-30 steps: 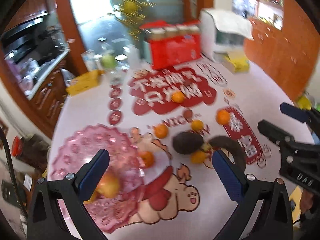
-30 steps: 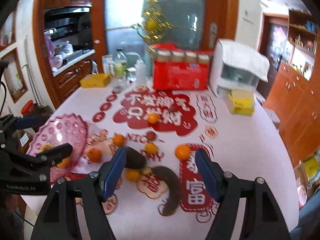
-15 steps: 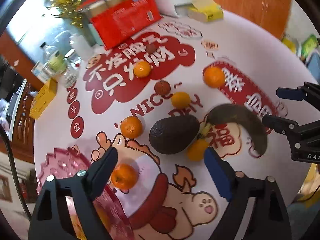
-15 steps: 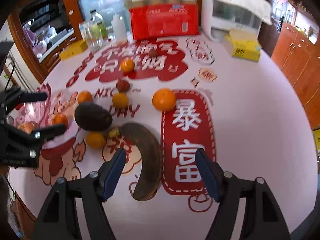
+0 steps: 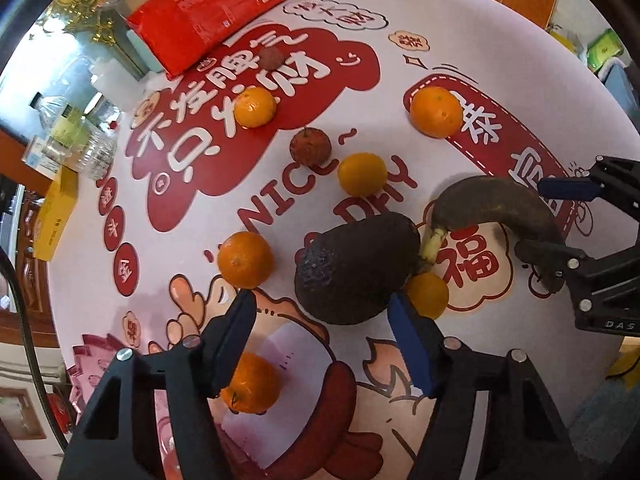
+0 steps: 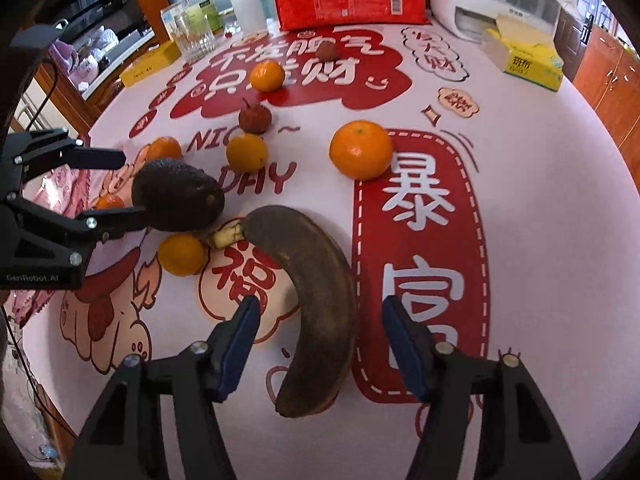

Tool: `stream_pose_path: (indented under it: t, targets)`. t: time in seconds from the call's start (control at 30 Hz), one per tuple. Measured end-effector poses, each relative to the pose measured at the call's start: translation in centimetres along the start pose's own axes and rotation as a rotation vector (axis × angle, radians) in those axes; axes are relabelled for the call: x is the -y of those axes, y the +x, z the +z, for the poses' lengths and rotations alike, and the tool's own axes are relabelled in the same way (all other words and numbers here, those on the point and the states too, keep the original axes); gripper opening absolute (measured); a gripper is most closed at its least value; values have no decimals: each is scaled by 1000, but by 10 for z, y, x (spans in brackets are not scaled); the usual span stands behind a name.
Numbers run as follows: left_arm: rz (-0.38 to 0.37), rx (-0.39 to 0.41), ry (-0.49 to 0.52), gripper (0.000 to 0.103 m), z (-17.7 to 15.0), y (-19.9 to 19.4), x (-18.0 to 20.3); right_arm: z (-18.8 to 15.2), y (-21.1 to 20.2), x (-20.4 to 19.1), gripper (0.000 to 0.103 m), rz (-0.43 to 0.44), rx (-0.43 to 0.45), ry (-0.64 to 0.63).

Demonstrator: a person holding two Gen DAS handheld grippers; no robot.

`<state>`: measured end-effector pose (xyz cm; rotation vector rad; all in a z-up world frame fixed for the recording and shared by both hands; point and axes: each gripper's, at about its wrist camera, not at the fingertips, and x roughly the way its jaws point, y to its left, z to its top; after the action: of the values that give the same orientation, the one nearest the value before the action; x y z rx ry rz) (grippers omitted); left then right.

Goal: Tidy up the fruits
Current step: 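Grasp the avocado with the left tool while the right tool grasps the dark banana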

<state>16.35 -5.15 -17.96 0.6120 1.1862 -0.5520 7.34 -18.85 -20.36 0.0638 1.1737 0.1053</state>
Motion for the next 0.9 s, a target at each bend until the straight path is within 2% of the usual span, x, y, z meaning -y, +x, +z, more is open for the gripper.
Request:
stream_pose_path:
  t: [0.13, 0.33, 0.5, 0.53, 0.73, 0.9]
  targets:
    - [-34, 0, 5, 67, 4, 3, -1, 1, 11, 0, 47, 1, -34, 9]
    - [-93, -11, 15, 67, 11, 10, 2, 7, 14, -2, 34, -39, -25, -11]
    - [-118, -32, 14, 62, 14, 21, 5, 8, 14, -3, 33, -40, -24, -21]
    - [-131, -32, 3, 58, 15, 21, 4, 8, 14, -4, 33, -40, -24, -23]
    - [-165, -35, -73, 58, 14, 26, -4, 6, 15, -5, 33, -56, -20, -41]
    - [-210, -49, -178, 58, 11, 31, -14, 4, 15, -8, 32, -80, -12, -61]
